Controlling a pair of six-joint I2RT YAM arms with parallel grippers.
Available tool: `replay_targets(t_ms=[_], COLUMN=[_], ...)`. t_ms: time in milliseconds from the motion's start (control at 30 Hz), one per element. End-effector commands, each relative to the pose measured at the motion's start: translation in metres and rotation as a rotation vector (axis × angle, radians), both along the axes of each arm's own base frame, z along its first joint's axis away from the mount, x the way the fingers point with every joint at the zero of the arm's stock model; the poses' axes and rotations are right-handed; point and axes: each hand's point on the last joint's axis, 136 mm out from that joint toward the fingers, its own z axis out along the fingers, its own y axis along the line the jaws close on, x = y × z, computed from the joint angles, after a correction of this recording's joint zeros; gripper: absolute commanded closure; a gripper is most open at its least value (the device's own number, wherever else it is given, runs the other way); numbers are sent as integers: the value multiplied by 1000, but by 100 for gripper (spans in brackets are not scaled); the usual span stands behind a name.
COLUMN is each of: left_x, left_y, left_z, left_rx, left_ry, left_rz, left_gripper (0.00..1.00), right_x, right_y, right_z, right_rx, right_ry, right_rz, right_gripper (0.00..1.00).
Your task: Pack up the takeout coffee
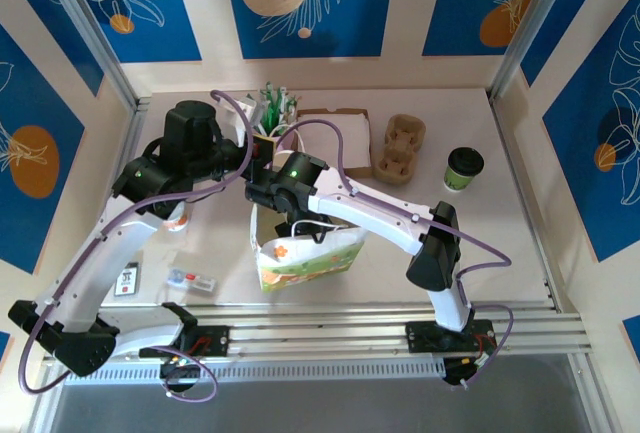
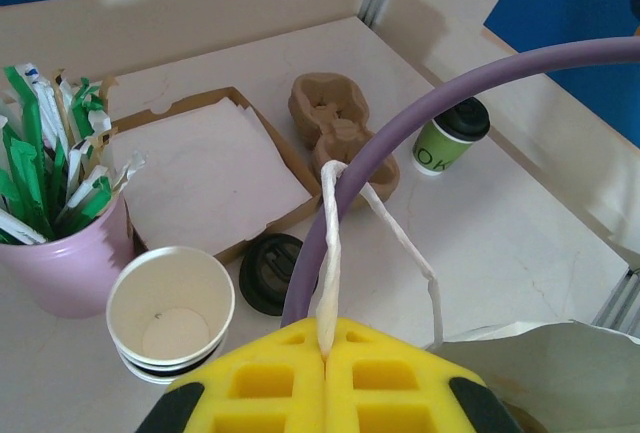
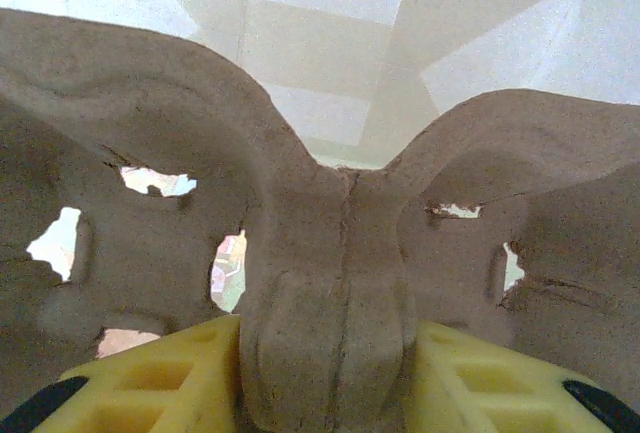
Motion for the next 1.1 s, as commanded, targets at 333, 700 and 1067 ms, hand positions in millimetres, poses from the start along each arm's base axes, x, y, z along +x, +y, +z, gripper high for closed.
replay_targets(t_ms=[333, 700, 1067], left_x=[-113, -121, -111], left_y=[-32, -30, -40], left_z=[-67, -75, -11], left_rx=[69, 51, -46], left_ry=[301, 312, 191], left_rz=[-418, -432, -436], left_gripper=[86, 82, 98], right_x=[24, 20, 12], right_y=[20, 19, 15], right_z=[22, 18, 19], right_rx=[231, 245, 253], right_ry=[-56, -50, -40], right_rz=[-42, -34, -28], right_gripper=[56, 51, 51])
